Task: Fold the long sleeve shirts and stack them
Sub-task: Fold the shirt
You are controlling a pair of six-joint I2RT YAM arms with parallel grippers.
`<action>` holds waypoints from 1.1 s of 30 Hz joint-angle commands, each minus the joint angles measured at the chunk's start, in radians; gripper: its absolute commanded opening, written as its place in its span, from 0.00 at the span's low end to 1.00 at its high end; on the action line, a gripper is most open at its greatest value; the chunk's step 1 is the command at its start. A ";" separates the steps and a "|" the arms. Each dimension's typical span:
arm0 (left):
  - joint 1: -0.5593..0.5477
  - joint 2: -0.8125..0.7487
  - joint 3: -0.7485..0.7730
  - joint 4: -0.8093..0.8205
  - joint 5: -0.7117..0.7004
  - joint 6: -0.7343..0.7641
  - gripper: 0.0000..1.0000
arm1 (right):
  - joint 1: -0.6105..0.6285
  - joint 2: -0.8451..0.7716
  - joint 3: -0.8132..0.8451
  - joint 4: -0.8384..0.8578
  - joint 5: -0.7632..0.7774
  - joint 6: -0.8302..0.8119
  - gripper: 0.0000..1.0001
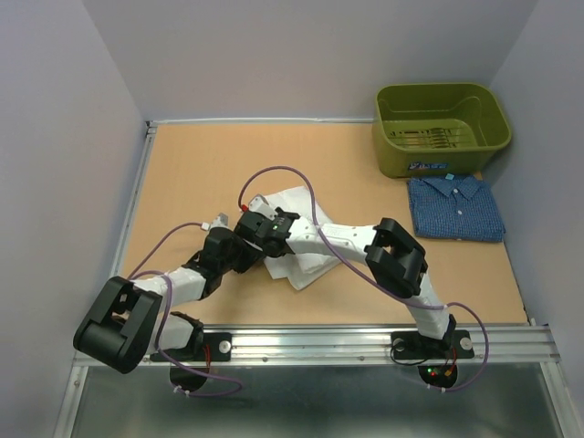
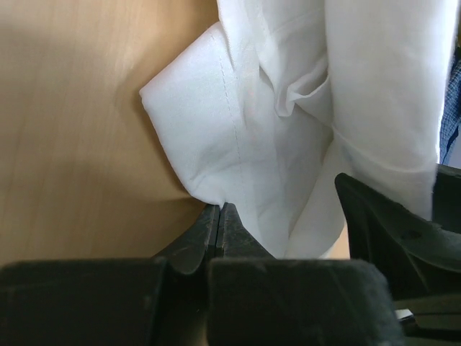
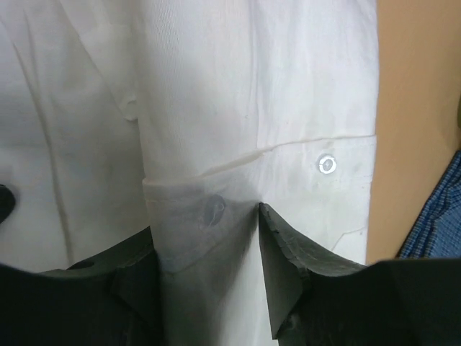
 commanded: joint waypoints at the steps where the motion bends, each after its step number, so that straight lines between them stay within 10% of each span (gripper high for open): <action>1: -0.006 -0.030 -0.020 0.038 0.002 -0.009 0.00 | 0.003 -0.029 0.073 0.004 -0.082 0.060 0.53; 18: -0.006 -0.038 -0.034 0.040 -0.001 -0.023 0.00 | 0.003 -0.083 -0.019 0.134 -0.201 0.092 0.38; 33: -0.006 -0.030 -0.037 0.047 -0.002 -0.025 0.00 | 0.003 -0.067 -0.085 0.194 -0.252 0.086 0.47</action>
